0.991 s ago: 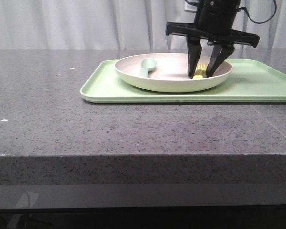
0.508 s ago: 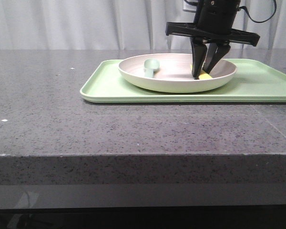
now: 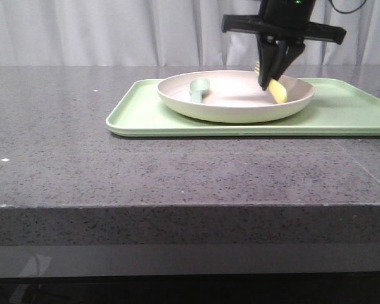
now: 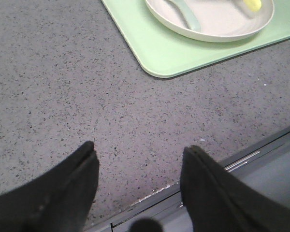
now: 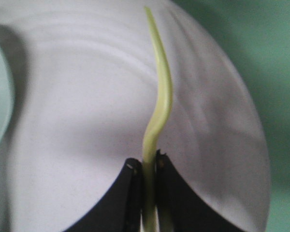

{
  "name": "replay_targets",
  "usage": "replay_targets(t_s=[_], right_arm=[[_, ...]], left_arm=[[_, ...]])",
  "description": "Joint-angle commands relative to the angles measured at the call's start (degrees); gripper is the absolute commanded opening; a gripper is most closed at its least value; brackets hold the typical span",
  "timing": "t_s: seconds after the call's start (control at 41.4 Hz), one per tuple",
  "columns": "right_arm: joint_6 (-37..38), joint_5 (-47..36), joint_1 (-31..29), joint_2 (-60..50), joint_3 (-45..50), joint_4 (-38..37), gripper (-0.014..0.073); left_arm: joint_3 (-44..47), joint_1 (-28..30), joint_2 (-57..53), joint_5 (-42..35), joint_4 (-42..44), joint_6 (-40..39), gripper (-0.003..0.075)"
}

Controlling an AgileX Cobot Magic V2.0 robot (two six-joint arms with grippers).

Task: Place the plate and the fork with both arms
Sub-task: 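Carry the fork off the plate to the tray beside it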

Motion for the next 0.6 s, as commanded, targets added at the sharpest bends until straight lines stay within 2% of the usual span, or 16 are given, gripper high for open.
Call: replay_targets(t_s=[0.0,0.145,0.363,0.484,0.58], right_arm=[[-1.0,2.0,-0.3,-3.6,-2.2,-0.1,-0.0018],[-1.0,2.0,-0.3,-3.9,-2.3,-0.1,-0.0088],[-6.2,2.8,-1.6,-8.0,-2.3,-0.1,-0.0088],[-8.2,4.8,-4.8,-10.5,-1.1,0.3,-0.0088],[-10.7,4.7,-8.6,-12.3,2.1,3.6,-0.0088]], left_arm=[[-1.6,-0.2,-0.1,-4.0,-1.1,-0.2,0.0386],[-1.6,-0.2,-0.1,-4.0,-1.1,-0.2,0.0386],[-1.6,-0.2,-0.1,-4.0,-1.1,-0.2,0.0386],[-1.6,-0.2,-0.1,-4.0,-1.1,-0.2,0.0386],[-1.6,-0.2,-0.1,-4.0,-1.1,-0.2,0.0386]])
